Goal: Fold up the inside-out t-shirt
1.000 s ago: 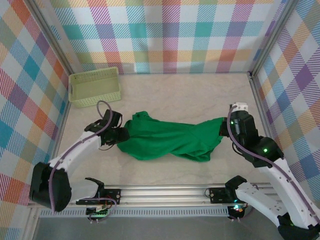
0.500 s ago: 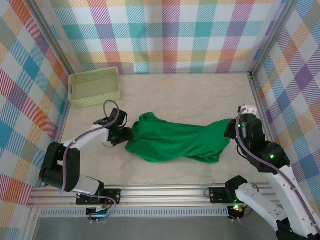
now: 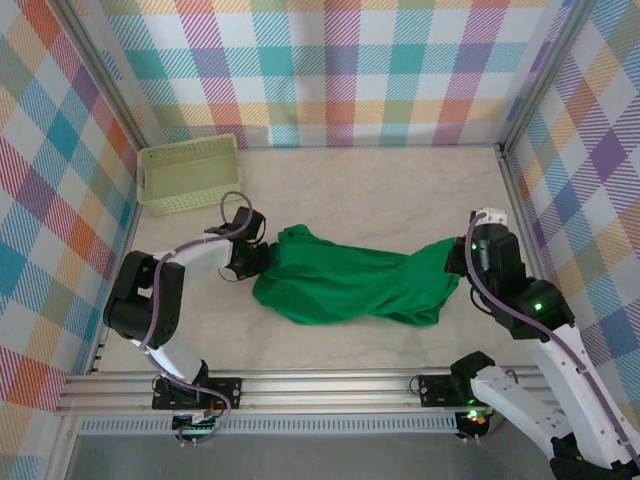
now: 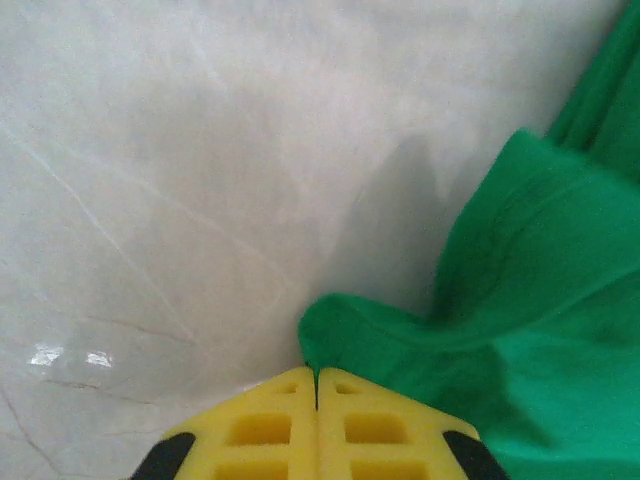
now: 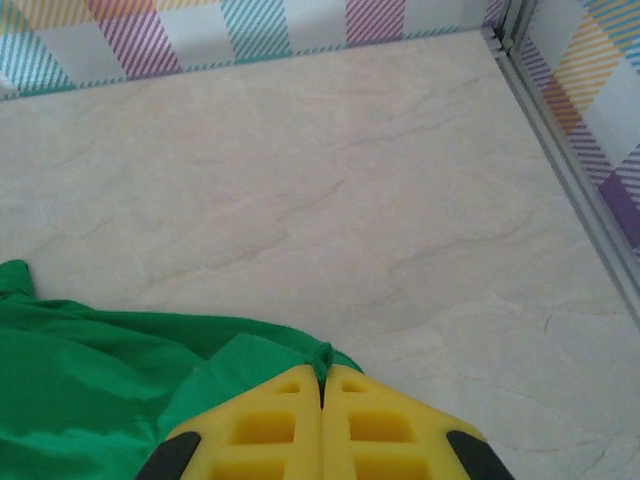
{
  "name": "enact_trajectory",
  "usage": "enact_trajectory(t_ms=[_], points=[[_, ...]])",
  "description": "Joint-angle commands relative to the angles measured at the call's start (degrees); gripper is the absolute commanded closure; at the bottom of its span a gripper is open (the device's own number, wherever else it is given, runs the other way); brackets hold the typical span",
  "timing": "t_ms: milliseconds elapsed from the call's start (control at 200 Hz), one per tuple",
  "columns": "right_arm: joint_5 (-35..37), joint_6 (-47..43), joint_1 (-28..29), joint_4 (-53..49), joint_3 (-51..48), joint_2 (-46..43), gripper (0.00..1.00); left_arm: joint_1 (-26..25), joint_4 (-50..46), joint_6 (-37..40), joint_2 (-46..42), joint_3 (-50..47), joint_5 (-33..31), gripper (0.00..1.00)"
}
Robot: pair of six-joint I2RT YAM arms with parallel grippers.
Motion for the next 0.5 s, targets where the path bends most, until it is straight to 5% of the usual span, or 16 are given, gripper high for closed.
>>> enact_trajectory(t_ms=[0,280,495], points=[[2.05,-3.58,-0.61,1.32,8.1,0.3,1.0,-0.36,-6.4,1.29,-5.48,8.29,-3.64,1.0],[3.18,-10.94,-0.54,3.7,28.99,3.05,1.0,-0.44,-17.8,4.71,-25.94,30.07,-8.42,1.0],[-0.91,-14.86,-0.54,6.53,40.69,2.3,1.0,-0.37,-19.23,4.81,-36.7,35.8,-11.69,1.0]])
